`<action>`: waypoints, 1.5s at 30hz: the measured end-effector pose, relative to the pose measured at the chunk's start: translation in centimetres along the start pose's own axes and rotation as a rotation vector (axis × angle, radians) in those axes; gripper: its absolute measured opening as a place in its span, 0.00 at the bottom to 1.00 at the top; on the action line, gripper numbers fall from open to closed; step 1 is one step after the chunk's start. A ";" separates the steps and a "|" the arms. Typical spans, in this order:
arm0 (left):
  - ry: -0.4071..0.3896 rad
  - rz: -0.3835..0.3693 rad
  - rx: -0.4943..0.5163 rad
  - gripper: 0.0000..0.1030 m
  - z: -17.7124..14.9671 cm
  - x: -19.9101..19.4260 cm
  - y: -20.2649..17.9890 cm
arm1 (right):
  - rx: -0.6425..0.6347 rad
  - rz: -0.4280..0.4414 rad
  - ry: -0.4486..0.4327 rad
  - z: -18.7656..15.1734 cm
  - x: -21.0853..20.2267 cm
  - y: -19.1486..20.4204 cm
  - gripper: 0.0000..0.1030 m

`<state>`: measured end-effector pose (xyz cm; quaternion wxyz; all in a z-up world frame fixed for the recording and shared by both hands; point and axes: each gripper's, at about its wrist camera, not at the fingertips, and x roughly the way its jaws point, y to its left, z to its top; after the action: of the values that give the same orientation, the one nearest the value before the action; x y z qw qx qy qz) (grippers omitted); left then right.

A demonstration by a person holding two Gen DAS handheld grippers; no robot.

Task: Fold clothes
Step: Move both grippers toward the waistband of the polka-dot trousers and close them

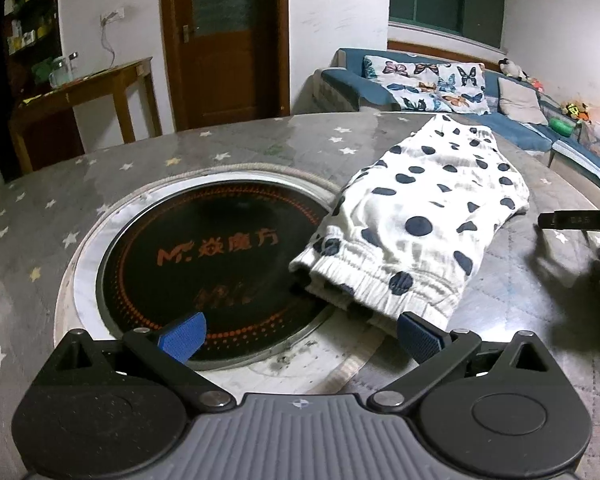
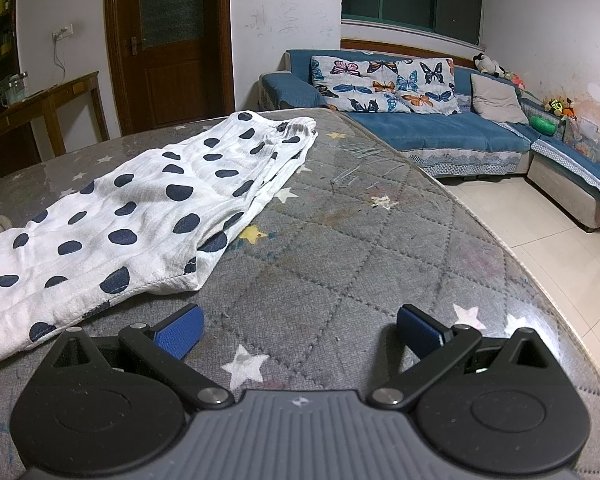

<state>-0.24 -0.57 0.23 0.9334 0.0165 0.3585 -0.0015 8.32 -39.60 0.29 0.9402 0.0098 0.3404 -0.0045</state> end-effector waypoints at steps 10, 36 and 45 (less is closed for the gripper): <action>-0.027 -0.017 0.028 1.00 0.1 -2.0 -1.4 | -0.016 -0.011 0.043 -0.2 -1.3 0.3 0.99; -0.039 -0.090 0.013 0.82 2.8 1.2 -0.4 | -0.078 0.156 0.006 -4.7 -10.7 4.0 0.85; -0.010 -0.146 0.027 0.66 4.2 4.0 -0.5 | -0.091 0.211 0.028 -4.5 -9.9 5.1 0.78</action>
<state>5.56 -1.16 0.61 0.9322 0.0030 0.3541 -0.0747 -2.06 -34.41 3.28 0.9300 0.0032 0.3506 0.1101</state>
